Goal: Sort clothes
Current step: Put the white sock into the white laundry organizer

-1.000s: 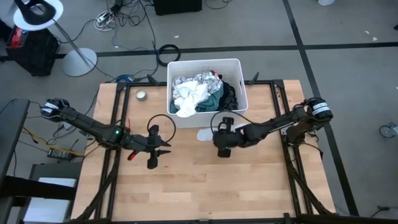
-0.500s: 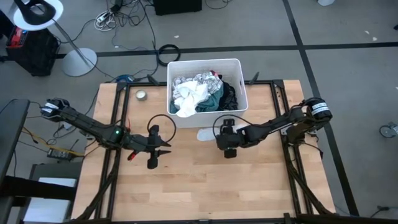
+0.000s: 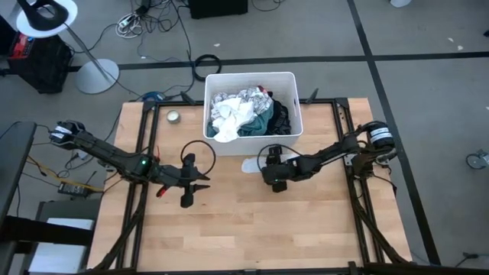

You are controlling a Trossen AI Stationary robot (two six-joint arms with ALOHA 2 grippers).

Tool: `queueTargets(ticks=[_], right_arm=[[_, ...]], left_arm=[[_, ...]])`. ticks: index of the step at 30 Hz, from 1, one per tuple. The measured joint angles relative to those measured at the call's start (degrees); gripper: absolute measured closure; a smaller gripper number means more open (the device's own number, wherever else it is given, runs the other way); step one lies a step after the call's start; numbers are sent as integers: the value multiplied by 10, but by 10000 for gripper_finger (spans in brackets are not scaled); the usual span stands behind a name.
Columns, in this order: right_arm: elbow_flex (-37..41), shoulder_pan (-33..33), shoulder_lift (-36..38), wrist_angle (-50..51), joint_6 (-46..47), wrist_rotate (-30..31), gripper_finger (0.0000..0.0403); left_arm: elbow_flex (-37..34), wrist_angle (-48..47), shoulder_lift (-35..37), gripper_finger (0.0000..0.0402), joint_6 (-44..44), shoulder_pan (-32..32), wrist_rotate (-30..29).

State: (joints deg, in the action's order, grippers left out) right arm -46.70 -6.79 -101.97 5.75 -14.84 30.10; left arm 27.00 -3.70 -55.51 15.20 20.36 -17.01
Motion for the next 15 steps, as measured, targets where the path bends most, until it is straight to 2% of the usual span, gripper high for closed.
queueTargets(ticks=[5,15], right_arm=[[-3,-11,-4,-1,70,4,381],[-58,-54,53,27,161,-4,399]], left_arm=[[0,0,0,273,0,0,1],[0,5,0,273,-12,0,-10]])
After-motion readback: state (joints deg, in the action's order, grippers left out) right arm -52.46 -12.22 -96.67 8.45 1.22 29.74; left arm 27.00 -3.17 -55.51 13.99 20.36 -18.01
